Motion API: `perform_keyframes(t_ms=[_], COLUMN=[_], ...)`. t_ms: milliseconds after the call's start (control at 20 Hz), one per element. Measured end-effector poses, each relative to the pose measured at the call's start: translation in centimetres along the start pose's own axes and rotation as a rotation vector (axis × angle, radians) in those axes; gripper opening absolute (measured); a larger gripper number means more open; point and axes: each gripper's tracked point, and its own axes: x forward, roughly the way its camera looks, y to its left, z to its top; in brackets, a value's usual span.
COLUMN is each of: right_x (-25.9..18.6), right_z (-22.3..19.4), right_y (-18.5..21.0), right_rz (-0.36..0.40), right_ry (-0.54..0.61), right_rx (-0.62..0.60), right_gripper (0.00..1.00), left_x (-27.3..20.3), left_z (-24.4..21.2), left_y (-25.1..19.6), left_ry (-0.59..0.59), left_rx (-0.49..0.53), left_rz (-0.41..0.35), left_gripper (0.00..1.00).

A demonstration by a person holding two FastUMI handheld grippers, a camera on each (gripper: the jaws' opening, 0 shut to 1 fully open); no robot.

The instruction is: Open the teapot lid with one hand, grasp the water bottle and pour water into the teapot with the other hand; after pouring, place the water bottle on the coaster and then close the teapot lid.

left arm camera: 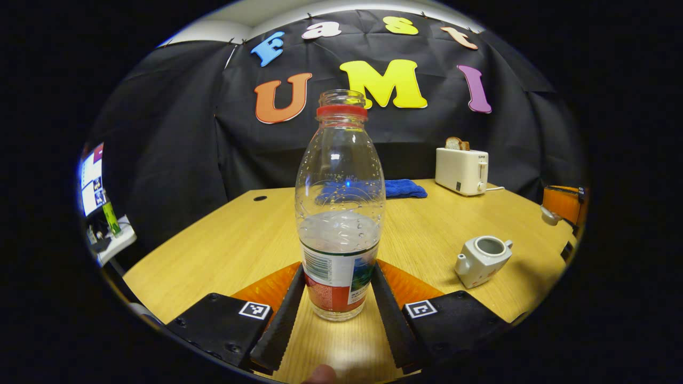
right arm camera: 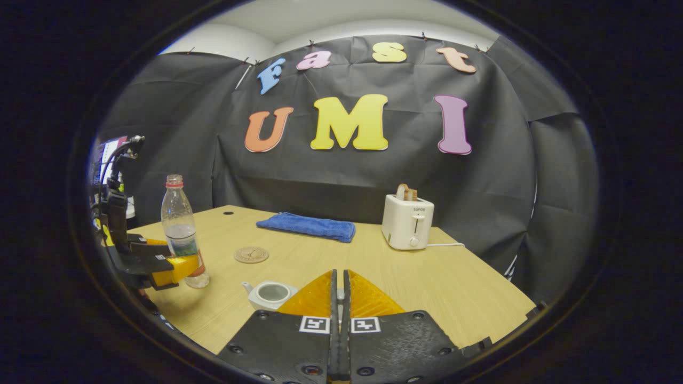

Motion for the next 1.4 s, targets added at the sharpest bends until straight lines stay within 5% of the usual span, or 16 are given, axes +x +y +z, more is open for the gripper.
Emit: perform_keyframes(t_ms=[200, 600, 1000, 1400], right_x=[-0.8, -2.6, -3.9, -4.8], right_z=[0.3, -1.2, -2.2, -3.0], right_y=[-1.4, -5.6, -8.2, -10.5], right_rz=[-0.010, -0.060, -0.087, -0.123], right_ry=[-0.011, 0.000, 0.004, 0.011], right_rx=[0.020, 0.039, 0.056, 0.066], right_gripper=[0.00, 0.00, 0.00, 0.00], left_x=[-0.5, -0.8, -1.2, -1.2], left_z=[1.7, 1.6, 0.2, 0.7], left_y=[0.2, 0.4, -0.9, -2.3], left_ry=[-0.033, -0.008, 0.047, 0.064], left_rx=[0.171, 0.717, 1.067, 1.288], left_rz=[0.034, 0.061, 0.060, 0.056], left_gripper=[0.75, 0.72, 0.72, 0.72])
